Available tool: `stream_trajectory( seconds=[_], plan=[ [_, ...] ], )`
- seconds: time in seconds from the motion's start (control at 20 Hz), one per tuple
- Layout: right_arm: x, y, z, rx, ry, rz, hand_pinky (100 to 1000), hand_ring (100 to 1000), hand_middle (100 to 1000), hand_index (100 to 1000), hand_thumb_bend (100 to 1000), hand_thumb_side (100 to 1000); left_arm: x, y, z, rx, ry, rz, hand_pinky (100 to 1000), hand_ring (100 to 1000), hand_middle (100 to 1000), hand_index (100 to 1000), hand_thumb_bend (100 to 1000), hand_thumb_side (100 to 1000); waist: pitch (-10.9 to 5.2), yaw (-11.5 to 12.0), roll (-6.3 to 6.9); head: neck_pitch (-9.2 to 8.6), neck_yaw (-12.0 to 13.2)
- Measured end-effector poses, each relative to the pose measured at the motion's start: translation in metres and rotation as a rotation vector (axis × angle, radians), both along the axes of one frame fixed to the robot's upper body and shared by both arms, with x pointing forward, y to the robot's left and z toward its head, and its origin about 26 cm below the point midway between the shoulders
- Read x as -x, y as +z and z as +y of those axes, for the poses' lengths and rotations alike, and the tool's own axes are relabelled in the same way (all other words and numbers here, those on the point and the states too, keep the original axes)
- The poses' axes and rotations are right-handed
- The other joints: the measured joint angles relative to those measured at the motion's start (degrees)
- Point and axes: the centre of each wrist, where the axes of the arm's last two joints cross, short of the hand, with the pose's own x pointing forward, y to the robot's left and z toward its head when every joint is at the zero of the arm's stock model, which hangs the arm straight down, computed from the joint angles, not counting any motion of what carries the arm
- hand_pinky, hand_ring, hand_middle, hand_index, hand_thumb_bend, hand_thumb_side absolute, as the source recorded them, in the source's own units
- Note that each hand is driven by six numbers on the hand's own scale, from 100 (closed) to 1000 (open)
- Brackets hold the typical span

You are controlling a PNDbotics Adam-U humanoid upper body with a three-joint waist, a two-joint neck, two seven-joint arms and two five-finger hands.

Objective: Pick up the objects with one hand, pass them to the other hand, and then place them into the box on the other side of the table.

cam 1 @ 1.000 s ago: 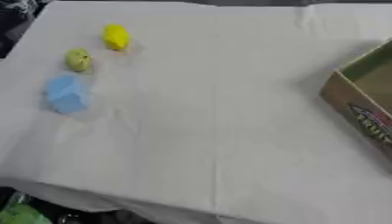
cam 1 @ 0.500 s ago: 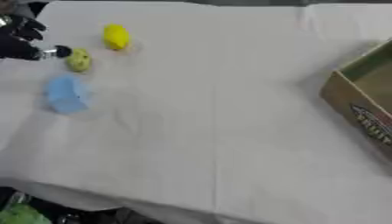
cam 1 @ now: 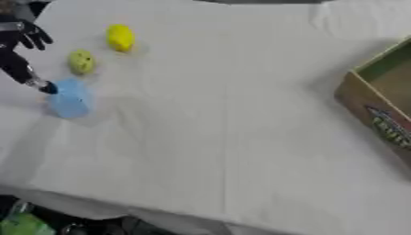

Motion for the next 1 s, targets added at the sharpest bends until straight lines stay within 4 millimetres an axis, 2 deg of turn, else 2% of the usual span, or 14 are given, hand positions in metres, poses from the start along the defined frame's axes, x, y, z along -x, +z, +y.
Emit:
stream_trajectory(
  seconds=[0.15,0.45,0.65,1.0],
  plan=[
    [0.000,0.000,0.000,0.003,-0.001,0.000,968,632,709,735,100,579,-0.001,-0.002,0.000,0.026,0.011,-0.010,952,869,766,871,649,100,0.00,0.0,0.00,0.00,0.0],
    [0.001,-0.001,0.000,0.007,-0.003,0.004,968,632,709,735,100,578,-0.003,-0.006,0.001,0.082,0.008,0.005,953,872,772,863,628,100,0.00,0.0,0.00,-0.01,0.0],
    [0.001,-0.001,0.000,0.008,-0.002,0.003,968,632,709,735,100,579,-0.004,-0.010,0.002,0.102,0.004,0.029,933,864,761,844,640,118,0.00,-0.1,0.00,-0.01,0.0],
    [0.000,-0.001,0.000,0.008,-0.001,0.003,968,632,709,735,100,581,-0.006,-0.019,0.005,0.123,-0.002,0.087,951,881,776,849,637,153,0.00,-0.2,0.00,-0.02,-0.1]
  ],
)
